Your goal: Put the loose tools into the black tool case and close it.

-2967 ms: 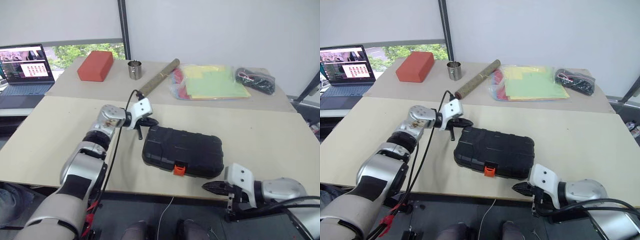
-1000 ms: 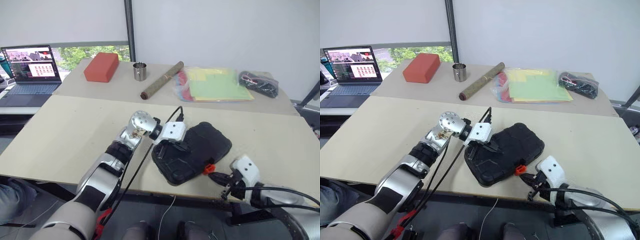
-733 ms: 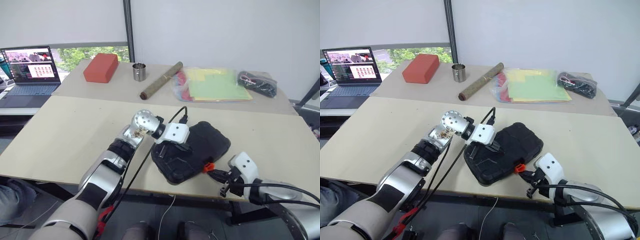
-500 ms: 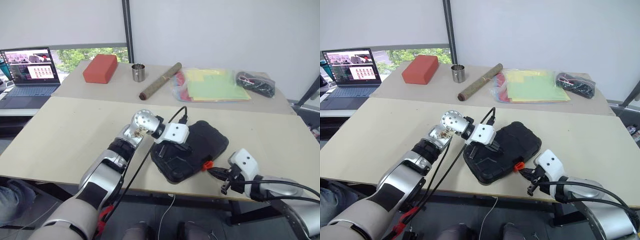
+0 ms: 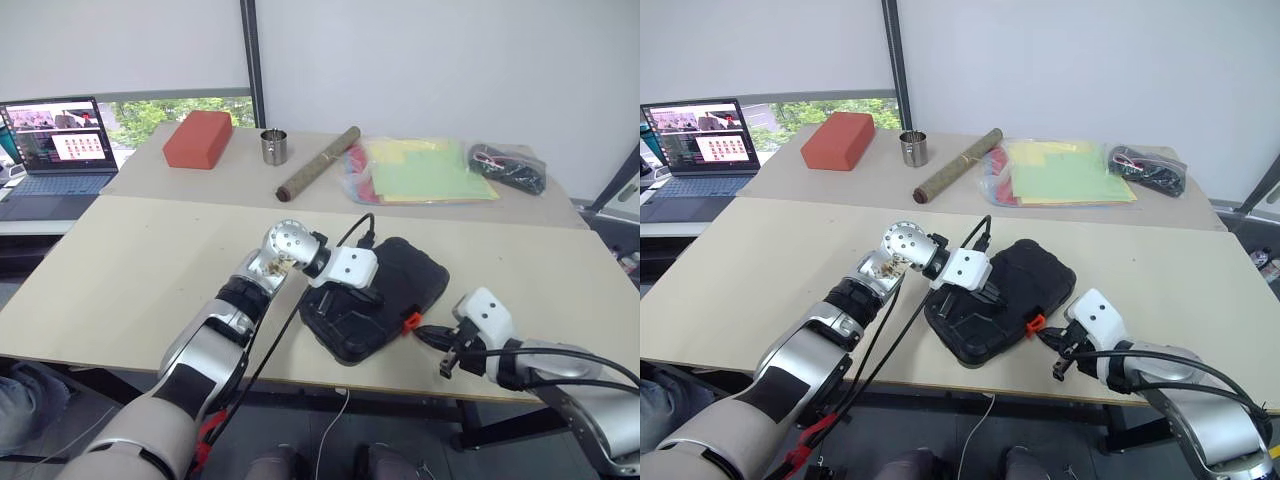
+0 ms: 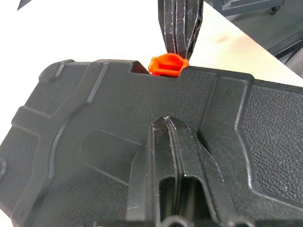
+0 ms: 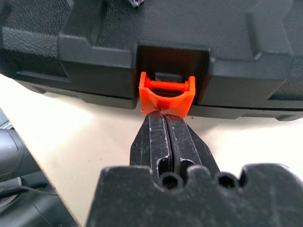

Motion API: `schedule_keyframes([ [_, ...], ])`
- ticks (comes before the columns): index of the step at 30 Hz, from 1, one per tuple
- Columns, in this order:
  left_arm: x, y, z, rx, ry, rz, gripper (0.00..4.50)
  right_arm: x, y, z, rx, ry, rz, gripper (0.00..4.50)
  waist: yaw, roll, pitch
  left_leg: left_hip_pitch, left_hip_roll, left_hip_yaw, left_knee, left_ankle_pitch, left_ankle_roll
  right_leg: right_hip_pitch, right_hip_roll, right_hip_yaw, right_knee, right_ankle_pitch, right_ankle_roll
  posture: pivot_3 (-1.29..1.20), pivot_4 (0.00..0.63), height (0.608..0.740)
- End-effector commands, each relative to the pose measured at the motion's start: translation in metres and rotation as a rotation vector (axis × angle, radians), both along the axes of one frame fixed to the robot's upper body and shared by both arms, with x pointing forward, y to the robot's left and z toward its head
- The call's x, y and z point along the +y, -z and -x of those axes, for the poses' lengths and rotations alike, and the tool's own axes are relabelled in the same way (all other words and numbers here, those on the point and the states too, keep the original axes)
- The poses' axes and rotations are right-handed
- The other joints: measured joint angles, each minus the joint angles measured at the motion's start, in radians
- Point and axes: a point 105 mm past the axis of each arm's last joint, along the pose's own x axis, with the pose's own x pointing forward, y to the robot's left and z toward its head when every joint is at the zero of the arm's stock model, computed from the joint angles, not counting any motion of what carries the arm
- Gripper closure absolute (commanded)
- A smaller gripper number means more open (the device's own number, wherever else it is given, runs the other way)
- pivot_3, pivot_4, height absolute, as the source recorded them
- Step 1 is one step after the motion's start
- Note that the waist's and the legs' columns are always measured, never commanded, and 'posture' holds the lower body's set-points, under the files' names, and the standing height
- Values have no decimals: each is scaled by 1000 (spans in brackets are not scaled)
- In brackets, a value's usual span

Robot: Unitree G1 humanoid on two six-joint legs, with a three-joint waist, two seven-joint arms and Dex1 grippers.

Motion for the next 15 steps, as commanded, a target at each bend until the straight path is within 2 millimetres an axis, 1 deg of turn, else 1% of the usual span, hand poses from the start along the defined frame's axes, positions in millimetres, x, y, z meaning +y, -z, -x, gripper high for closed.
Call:
schedule_keyframes([
  [1,9,45,10,87,2,-155,4440,12,-37,-8,-174,-55,-1,4500,-2,0,0,0,0,0,0,0,0,0,0,0,0,0,0,0,150,736],
  [3,9,46,10,91,-1,-154,4440,13,-39,-9,-177,-64,9,4500,-5,1,-1,0,0,0,0,0,0,0,0,0,0,0,0,0,150,736],
  [8,11,45,7,104,-34,-136,4440,12,-36,-8,-163,-70,17,4500,-8,0,-5,1,1,0,0,-1,0,0,0,0,0,-1,2,0,150,736],
  [10,15,44,5,116,-57,-124,4440,11,-36,-4,-152,-71,14,4500,-8,1,-6,1,1,0,0,-1,1,1,0,0,-1,-1,2,0,150,736],
  [12,22,39,0,146,-105,-97,4440,8,-36,1,-130,-72,2,4500,-8,2,-6,1,1,0,0,-1,1,0,0,0,-1,-1,2,0,150,736],
  [15,43,21,-14,216,-227,-16,3709,-1,-40,10,-106,-71,-18,3645,-7,2,-7,0,1,0,0,-1,2,0,0,0,-1,-1,1,0,150,736],
])
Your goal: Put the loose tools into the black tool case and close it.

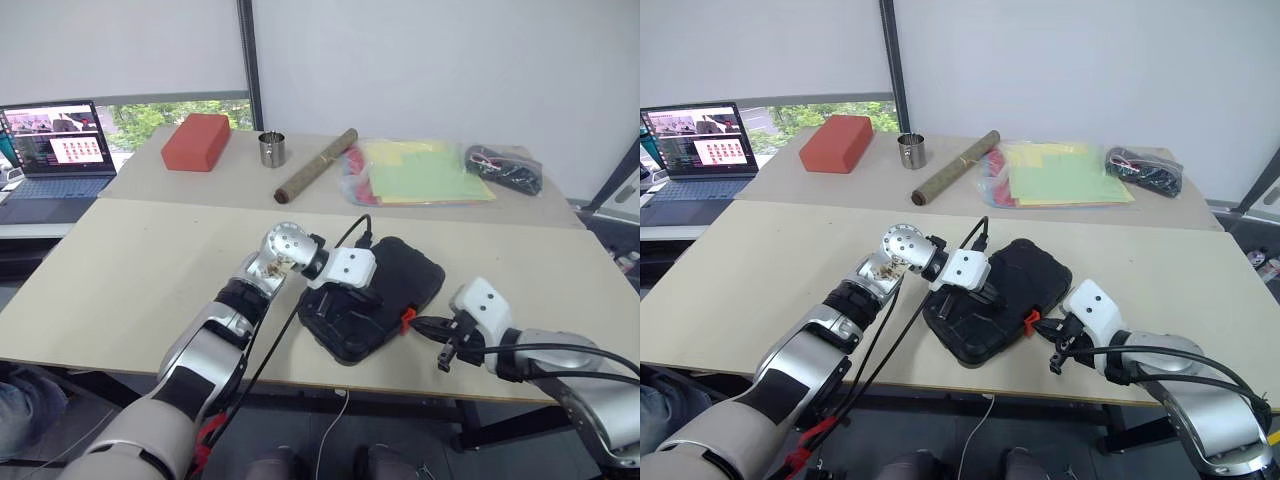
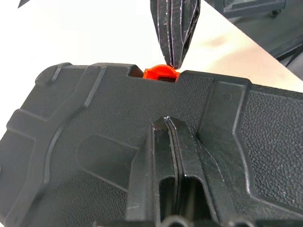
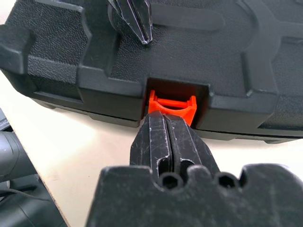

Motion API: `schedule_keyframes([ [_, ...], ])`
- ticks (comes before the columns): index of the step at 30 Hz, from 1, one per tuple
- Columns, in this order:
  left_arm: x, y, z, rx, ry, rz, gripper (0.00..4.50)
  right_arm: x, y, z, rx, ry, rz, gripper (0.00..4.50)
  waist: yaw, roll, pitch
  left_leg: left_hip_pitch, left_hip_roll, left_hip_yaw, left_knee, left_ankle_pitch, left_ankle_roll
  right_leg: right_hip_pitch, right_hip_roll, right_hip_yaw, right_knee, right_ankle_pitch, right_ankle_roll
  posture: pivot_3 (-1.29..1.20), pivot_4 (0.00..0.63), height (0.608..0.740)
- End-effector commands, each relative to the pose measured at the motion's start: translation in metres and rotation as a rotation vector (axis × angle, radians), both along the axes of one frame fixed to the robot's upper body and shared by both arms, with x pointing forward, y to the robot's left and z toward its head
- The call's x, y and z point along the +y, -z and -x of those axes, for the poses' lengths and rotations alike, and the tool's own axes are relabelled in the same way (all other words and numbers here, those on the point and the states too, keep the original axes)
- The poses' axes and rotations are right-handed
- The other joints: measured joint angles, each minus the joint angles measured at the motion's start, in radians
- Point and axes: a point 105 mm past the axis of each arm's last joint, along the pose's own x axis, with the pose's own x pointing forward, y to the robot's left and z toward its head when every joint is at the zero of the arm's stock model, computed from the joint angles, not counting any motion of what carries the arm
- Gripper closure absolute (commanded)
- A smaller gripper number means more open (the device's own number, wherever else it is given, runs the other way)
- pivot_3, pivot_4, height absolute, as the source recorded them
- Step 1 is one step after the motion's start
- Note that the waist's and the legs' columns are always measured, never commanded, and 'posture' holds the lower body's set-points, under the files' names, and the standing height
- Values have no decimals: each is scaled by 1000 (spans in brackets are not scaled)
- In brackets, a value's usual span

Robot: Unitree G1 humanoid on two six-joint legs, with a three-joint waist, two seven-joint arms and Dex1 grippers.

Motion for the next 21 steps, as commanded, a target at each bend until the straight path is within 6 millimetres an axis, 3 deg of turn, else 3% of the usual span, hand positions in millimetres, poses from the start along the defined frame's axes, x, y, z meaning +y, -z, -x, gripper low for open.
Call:
schedule_keyframes([
  [1,48,8,-14,196,-202,-8,3355,-12,-24,14,-38,-36,-12,3328,-3,0,0,-2,0,0,0,0,0,-2,0,0,0,1,-2,0,150,736],
  [6,120,-29,-10,297,-362,66,1707,-41,-68,19,-88,-95,-48,1640,-27,1,1,-2,0,2,-3,1,-1,-6,2,1,1,2,-7,0,150,736],
  [10,166,-58,6,307,-462,63,154,-69,-99,20,-84,-166,-15,176,-14,2,6,-3,0,2,-5,1,-2,-6,1,1,0,2,-7,0,150,736],
  [12,186,-79,17,337,-511,103,53,-83,-106,24,-36,-206,34,69,-6,1,9,-5,-1,2,-5,1,-2,-8,1,1,0,1,-6,0,150,736],
  [16,211,-96,39,357,-570,121,53,-96,-115,28,17,-257,69,69,-4,2,10,-11,-2,0,-2,1,-2,-11,1,1,0,0,-5,0,150,736],
  [21,222,-102,58,369,-610,153,53,-90,-114,29,37,-335,35,69,-11,6,13,-10,-3,-1,-3,1,-2,-9,0,0,-1,-2,-3,0,150,736],
])
